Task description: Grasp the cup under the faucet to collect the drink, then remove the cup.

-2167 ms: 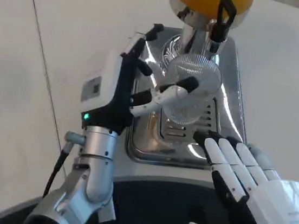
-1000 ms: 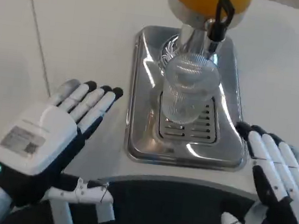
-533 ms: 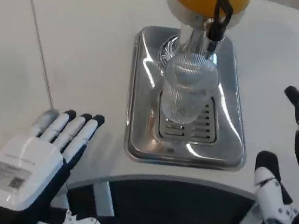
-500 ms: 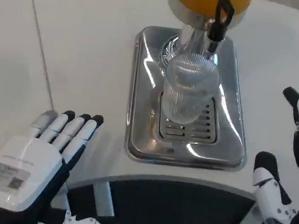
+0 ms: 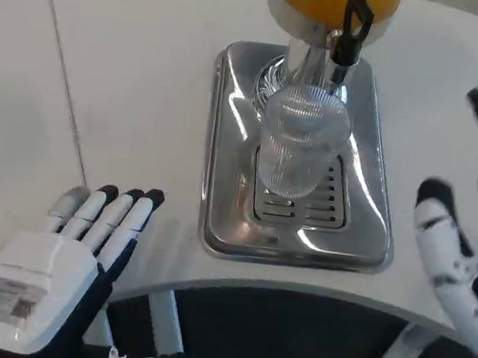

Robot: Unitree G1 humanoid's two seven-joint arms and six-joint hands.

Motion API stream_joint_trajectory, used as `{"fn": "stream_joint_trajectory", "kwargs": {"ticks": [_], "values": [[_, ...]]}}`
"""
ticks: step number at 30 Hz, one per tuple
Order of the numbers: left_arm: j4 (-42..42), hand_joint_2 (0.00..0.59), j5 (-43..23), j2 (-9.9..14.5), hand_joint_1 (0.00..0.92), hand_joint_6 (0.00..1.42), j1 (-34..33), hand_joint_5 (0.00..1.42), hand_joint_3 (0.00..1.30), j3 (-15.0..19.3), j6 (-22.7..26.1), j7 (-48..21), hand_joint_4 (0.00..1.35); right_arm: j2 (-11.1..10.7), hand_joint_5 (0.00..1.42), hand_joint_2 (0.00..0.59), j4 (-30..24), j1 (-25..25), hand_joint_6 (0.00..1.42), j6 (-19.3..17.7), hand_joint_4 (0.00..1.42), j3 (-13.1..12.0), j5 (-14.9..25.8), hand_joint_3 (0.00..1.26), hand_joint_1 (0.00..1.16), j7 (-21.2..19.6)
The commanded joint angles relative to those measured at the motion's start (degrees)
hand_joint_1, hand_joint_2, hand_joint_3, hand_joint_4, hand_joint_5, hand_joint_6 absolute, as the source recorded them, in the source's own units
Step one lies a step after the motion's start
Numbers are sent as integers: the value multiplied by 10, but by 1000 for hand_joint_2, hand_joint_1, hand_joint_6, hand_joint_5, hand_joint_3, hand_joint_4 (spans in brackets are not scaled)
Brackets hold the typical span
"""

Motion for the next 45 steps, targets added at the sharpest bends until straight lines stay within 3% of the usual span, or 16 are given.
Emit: {"fn": "stream_joint_trajectory", "kwargs": {"ticks": [1, 7, 17, 23, 30, 36, 45], "values": [[-5, 12, -5, -7, 0, 0, 12, 0, 0, 8, -5, 2, 0, 12, 0, 569, 32, -45, 0, 29, 0, -12, 30, 0, 135, -19], [-4, 12, -9, -13, 0, 0, 12, 0, 0, 11, -8, 1, 0, 1, 0, 557, 85, -137, 0, 39, 0, -35, 82, 0, 91, -39], [-2, 19, -9, -16, 0, 0, 9, 0, 0, 13, -11, -4, 0, -2, 0, 549, 164, -259, 0, 59, 0, -31, 127, 0, 16, -67], [0, 19, -9, -17, 0, 0, 7, 0, 0, 12, -10, -6, 0, -11, 0, 538, 197, -325, 0, 84, 0, -32, 154, 0, 0, -64], [0, 19, -8, -20, 0, 0, 6, 0, 0, 9, -9, -8, 0, -12, 0, 539, 206, -360, 0, 118, 0, 1, 176, 0, 0, -59], [0, 19, -7, -22, 0, 0, 8, 0, 0, 11, -7, -8, 0, -19, 0, 544, 254, -395, 0, 125, 0, 4, 208, 0, 0, -65], [-1, 21, -5, -24, 0, 0, 9, 0, 0, 12, -7, -7, 0, -22, 0, 550, 252, -408, 0, 139, 0, 16, 213, 0, 0, -66]]}}
